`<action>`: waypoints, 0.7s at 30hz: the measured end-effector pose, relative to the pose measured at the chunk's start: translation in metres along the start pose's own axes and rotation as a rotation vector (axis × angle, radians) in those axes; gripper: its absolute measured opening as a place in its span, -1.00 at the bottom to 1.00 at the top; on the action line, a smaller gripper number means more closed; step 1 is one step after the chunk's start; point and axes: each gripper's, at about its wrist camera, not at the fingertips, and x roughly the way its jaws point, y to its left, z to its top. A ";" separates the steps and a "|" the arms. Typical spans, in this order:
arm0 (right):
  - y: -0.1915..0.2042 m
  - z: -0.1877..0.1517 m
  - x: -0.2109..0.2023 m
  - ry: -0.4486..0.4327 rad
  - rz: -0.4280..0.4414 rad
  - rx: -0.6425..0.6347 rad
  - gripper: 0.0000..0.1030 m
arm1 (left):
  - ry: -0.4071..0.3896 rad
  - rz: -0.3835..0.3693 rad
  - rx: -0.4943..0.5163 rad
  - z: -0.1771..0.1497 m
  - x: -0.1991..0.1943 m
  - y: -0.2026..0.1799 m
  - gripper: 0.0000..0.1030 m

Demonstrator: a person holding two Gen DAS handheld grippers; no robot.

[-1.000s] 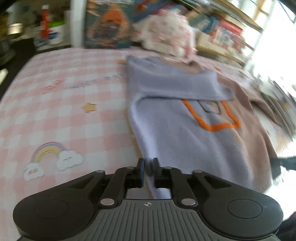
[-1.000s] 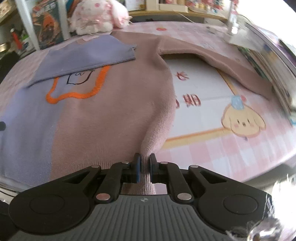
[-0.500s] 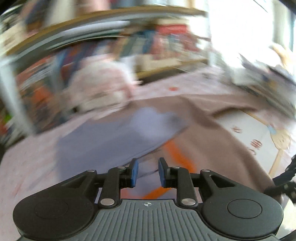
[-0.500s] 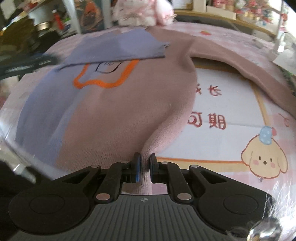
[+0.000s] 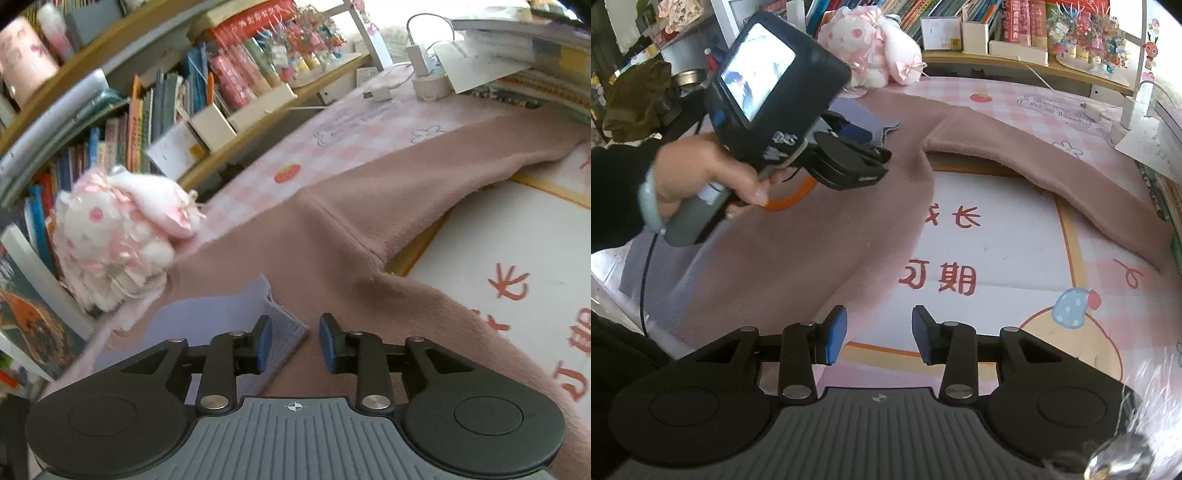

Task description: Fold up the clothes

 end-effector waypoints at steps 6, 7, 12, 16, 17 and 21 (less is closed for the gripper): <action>-0.007 0.003 -0.002 -0.013 -0.006 0.010 -0.29 | 0.007 0.105 0.009 -0.001 0.008 0.001 -0.79; -0.007 0.003 -0.001 -0.012 -0.009 0.014 -0.29 | 0.003 0.106 -0.018 -0.002 0.006 0.008 -0.92; -0.006 0.005 0.000 -0.009 -0.025 0.032 -0.29 | -0.044 0.116 -0.285 -0.021 -0.016 0.081 -0.92; 0.000 0.006 0.002 -0.004 -0.056 0.072 -0.29 | -0.078 0.206 -0.514 -0.068 -0.056 0.179 -0.92; 0.003 0.007 0.003 -0.003 -0.066 0.086 -0.29 | -0.080 0.249 -0.559 -0.084 -0.068 0.206 -0.92; 0.016 0.007 0.006 -0.003 -0.093 0.143 -0.29 | -0.049 0.411 -0.725 -0.152 -0.106 0.303 -0.93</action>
